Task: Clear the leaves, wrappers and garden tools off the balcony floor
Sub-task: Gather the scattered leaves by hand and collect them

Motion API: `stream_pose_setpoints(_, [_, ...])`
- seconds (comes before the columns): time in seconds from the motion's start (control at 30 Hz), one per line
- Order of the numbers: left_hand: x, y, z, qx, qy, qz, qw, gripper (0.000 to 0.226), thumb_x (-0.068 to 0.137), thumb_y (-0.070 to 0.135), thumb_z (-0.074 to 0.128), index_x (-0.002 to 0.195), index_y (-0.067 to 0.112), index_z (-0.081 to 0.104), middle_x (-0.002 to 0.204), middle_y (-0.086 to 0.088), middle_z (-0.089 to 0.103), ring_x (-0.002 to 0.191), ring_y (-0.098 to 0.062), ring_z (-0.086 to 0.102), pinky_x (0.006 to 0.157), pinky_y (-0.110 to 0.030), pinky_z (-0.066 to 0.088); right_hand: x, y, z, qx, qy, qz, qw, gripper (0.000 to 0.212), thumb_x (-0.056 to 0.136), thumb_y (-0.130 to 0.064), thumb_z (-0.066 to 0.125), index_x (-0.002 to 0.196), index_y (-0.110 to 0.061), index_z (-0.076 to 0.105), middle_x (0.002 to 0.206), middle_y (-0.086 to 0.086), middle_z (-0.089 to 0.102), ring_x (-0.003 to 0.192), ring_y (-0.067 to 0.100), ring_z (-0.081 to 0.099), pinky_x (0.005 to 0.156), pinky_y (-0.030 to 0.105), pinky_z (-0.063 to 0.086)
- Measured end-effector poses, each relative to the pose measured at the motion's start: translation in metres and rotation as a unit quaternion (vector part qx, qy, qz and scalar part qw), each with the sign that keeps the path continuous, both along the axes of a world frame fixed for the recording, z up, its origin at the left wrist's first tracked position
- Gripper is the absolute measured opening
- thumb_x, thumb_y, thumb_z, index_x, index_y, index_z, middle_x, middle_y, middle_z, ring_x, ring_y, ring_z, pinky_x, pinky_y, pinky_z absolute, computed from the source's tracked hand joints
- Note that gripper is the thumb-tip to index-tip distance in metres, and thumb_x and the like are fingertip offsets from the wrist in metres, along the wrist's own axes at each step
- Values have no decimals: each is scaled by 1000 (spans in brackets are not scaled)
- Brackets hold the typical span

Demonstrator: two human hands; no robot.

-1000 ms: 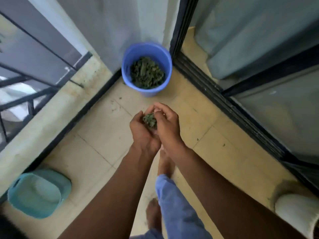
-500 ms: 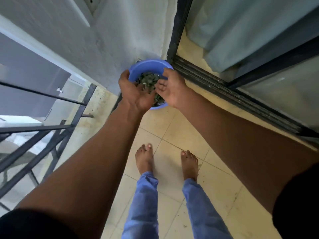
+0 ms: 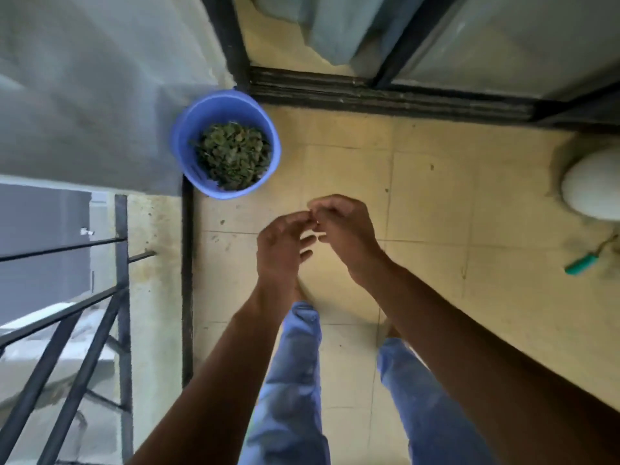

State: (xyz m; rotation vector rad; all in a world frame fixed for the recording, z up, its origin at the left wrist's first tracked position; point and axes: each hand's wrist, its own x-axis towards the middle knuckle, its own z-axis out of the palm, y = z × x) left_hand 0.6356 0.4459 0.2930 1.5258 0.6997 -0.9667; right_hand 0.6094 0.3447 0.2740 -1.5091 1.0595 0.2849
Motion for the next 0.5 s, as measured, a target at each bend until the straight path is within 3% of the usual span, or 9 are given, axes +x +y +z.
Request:
stream_pose_setpoints(0.07, [-21,-19,-2,13,-11,-73,997,20,100,14,54,101,17,74,95,-4,78,98,-28,75,83,-35,55,-38,-17,-4,-23,4,18,1000,18,93,-11,59,95,-18,76,93,-6,76,96,14,71,88,35,57])
stream_pose_setpoints(0.13, [-48,-34,-6,38,-21,-161,986,18,93,28,61,102,21,75,101,-7,78,102,-28,75,96,-43,57,-72,-37,-7,-52,12,36,998,18,93,-15,59,96,-22,76,94,-13,74,93,2,68,82,19,51])
stream_pose_setpoints(0.23, [-82,-62,-8,70,-28,-285,956,45,80,53,61,113,25,73,128,-13,68,123,-35,63,108,-54,48,-122,-73,-7,-71,22,4,997,18,93,-12,59,95,-22,74,95,-12,74,89,2,68,80,14,49])
stream_pose_setpoints(0.37, [-133,-115,-8,47,-39,-367,928,19,100,19,57,107,23,75,108,0,78,97,-21,75,92,-43,57,-198,-123,2,-103,13,-73,992,18,91,-6,61,99,-14,75,96,-5,75,86,8,67,79,9,48])
stream_pose_setpoints(0.5, [-194,-166,1,45,-28,-473,880,22,102,14,54,104,25,73,104,3,77,100,-21,74,93,-44,57,-285,-178,15,-123,29,-163,979,18,92,-13,62,101,-21,74,98,-9,73,86,7,66,78,13,49])
